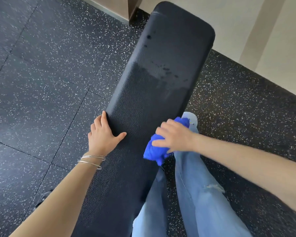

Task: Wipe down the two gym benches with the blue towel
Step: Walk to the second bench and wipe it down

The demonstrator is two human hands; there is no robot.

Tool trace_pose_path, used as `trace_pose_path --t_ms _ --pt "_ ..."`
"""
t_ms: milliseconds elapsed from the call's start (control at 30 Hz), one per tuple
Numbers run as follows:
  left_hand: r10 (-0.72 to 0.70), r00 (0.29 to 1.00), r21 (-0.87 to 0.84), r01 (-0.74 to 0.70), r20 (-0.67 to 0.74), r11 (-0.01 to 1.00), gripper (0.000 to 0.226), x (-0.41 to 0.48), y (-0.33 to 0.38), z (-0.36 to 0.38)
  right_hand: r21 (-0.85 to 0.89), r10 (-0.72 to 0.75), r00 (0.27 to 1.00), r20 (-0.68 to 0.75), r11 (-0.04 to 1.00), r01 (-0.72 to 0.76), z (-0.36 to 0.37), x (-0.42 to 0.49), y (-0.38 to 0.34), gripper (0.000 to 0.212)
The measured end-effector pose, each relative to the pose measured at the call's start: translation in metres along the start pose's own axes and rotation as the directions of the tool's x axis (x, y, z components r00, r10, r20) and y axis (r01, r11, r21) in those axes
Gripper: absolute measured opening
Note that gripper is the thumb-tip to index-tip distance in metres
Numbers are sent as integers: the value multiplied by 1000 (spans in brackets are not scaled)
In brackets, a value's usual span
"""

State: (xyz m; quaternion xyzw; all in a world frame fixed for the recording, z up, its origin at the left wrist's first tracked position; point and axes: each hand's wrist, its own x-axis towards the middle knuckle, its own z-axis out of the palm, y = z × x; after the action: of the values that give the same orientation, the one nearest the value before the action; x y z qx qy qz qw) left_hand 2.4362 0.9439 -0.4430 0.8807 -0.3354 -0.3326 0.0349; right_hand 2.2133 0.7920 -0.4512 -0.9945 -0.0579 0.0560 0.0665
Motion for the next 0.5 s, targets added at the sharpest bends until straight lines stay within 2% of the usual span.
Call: trace_pose_path --t_ms 67,100,133,167,200,233,267,300,333,367,400,500 --pt "3 1000 1 -3 -5 1000 108 0 1 1 -78 156 988 -5 985 -156 -13 -1 54 28" --pt "5 1000 2 -5 -10 1000 108 -1 1 1 -100 289 957 -20 952 -290 -20 -1 79 32" --pt "5 1000 2 -5 -14 1000 108 -1 1 1 -91 462 886 -44 881 -464 -25 0 100 36" --pt "5 1000 3 -5 -16 1000 107 -2 2 2 -62 659 750 -59 748 -661 -29 3 118 38" --pt "6 1000 6 -6 -18 1000 107 -3 2 2 -7 835 549 -41 549 -836 -31 5 132 39" --pt "8 1000 10 -8 -18 1000 107 -3 2 2 104 952 306 11 304 -947 -31 9 139 39" --pt "9 1000 13 -9 -18 1000 108 -2 2 2 230 992 95 79 75 -970 -30 14 141 39" --pt "11 1000 13 -11 -16 1000 108 -1 2 2 324 991 -29 127 -69 -944 -28 22 137 40" --pt "14 1000 10 -14 -9 1000 109 0 3 1 343 991 -57 122 -96 -934 -26 30 126 40" --pt "20 1000 8 -20 0 1000 109 1 4 1 308 996 -18 84 -44 -951 -24 36 111 40" --pt "26 1000 6 -26 7 1000 109 2 5 1 259 996 84 36 72 -963 -23 40 94 40" --pt "15 1000 -2 -15 13 1000 107 6 10 -1 199 865 501 -31 496 -845 -19 45 39 40"
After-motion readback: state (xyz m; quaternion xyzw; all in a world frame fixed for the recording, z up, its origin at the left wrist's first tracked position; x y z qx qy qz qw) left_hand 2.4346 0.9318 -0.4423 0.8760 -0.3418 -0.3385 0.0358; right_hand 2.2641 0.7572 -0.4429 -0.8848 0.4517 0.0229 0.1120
